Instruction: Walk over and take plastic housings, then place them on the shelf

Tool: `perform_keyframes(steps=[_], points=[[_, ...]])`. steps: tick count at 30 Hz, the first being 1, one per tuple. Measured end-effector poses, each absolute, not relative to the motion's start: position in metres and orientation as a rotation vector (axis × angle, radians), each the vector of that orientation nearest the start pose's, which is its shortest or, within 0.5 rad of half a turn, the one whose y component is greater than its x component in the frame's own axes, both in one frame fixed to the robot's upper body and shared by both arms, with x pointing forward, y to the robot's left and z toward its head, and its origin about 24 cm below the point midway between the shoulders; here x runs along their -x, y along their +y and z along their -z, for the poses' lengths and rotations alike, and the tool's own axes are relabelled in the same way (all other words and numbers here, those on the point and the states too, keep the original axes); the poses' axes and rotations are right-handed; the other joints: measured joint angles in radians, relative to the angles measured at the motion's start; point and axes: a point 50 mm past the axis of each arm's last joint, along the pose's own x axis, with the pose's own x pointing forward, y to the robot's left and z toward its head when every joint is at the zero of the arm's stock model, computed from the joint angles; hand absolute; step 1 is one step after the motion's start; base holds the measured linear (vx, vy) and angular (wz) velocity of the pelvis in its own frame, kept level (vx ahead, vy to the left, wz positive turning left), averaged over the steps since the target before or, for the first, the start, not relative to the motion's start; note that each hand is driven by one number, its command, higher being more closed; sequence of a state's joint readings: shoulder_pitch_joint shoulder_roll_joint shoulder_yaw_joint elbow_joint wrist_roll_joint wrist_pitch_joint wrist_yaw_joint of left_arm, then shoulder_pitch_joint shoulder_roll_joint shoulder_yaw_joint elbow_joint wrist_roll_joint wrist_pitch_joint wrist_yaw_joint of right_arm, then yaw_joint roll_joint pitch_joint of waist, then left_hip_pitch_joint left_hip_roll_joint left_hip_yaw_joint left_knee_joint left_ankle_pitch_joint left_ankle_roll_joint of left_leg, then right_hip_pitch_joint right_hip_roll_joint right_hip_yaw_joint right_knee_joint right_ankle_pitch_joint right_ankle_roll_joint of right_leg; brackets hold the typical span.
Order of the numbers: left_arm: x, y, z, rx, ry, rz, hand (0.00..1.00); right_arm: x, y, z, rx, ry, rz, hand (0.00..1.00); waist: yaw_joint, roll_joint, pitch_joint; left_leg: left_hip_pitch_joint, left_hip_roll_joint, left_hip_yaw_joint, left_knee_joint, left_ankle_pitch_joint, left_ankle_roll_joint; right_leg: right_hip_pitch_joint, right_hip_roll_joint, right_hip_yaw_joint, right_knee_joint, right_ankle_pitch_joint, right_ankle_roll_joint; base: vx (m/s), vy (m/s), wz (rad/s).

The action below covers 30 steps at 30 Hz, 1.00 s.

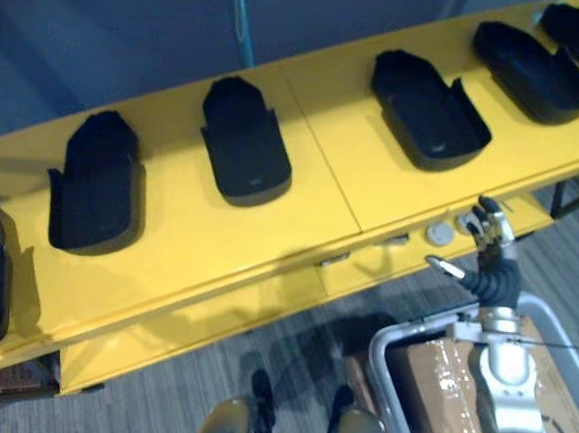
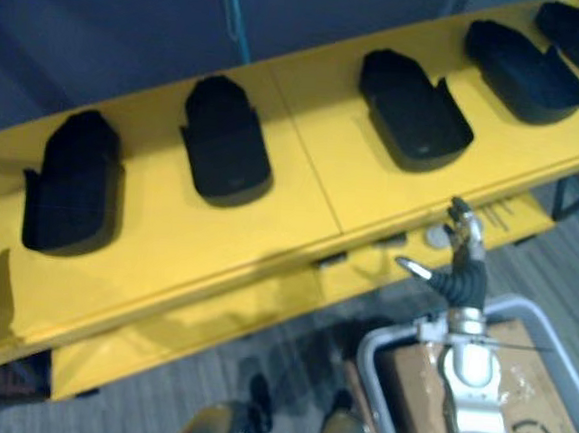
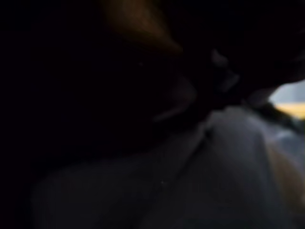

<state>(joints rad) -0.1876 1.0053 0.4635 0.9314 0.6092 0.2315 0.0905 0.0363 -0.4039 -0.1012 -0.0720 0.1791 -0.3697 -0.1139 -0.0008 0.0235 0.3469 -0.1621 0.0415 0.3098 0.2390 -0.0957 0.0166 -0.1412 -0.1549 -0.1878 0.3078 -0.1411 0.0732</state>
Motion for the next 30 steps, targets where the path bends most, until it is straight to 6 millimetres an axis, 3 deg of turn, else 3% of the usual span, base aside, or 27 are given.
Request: perform_keyframes(steps=[7, 11, 12, 23, 27, 30], points=[[-0.175, 0.494, -0.127, -1.101, 0.721, -1.017, 1.00, -0.237, -0.245, -0.130, 0.240, -0.517, 0.164, 0.00, 0.000, 0.006, 0.088, -0.058, 0.017, 0.002, 0.061, -0.018, 0.005, -0.051, 0.004, 0.011, 0.029, 0.001, -0.002, -0.05, 0.005, -0.02], [-0.179, 0.492, -0.132, -1.069, 0.690, -1.057, 1.00, -0.235, -0.253, -0.136, 0.251, -0.535, 0.204, 0.00, -0.002, 0.004, 0.104, -0.085, 0.025, 0.003, 0.088, -0.027, 0.006, -0.071, 0.007, 0.014, 0.049, 0.001, -0.002, 0.00, 0.001, -0.01], [-0.179, 0.491, -0.133, -1.067, 0.686, -1.065, 0.00, -0.235, -0.254, -0.136, 0.252, -0.538, 0.208, 0.00, -0.001, 0.004, 0.105, -0.087, 0.025, 0.005, 0.088, -0.027, 0.007, -0.076, 0.008, 0.018, 0.049, 0.001, -0.002, 0.00, 0.006, -0.05], [-0.180, 0.486, -0.130, -1.048, 0.699, -1.211, 0.00, -0.237, -0.254, -0.140, 0.249, -0.556, 0.210, 0.00, -0.005, 0.003, 0.106, -0.115, 0.042, 0.004, 0.121, -0.043, 0.003, -0.099, 0.019, 0.023, 0.065, -0.003, -0.007, 0.00, 0.000, -0.01], [-0.179, 0.485, -0.136, -0.984, 0.612, -1.330, 0.00, -0.234, -0.254, -0.135, 0.244, -0.539, 0.212, 0.00, -0.002, 0.003, 0.105, -0.079, 0.042, 0.003, 0.115, -0.047, -0.002, -0.061, 0.021, 0.022, 0.057, -0.007, -0.009, 0.00, 0.000, 0.00], [-0.177, 0.484, -0.149, -0.887, 0.453, -1.487, 0.00, -0.229, -0.253, -0.131, 0.221, -0.525, 0.210, 0.00, 0.002, 0.001, 0.102, -0.040, 0.039, 0.002, 0.088, -0.048, -0.003, -0.023, 0.022, 0.018, 0.040, -0.008, -0.008, 0.00, 0.000, 0.00]])
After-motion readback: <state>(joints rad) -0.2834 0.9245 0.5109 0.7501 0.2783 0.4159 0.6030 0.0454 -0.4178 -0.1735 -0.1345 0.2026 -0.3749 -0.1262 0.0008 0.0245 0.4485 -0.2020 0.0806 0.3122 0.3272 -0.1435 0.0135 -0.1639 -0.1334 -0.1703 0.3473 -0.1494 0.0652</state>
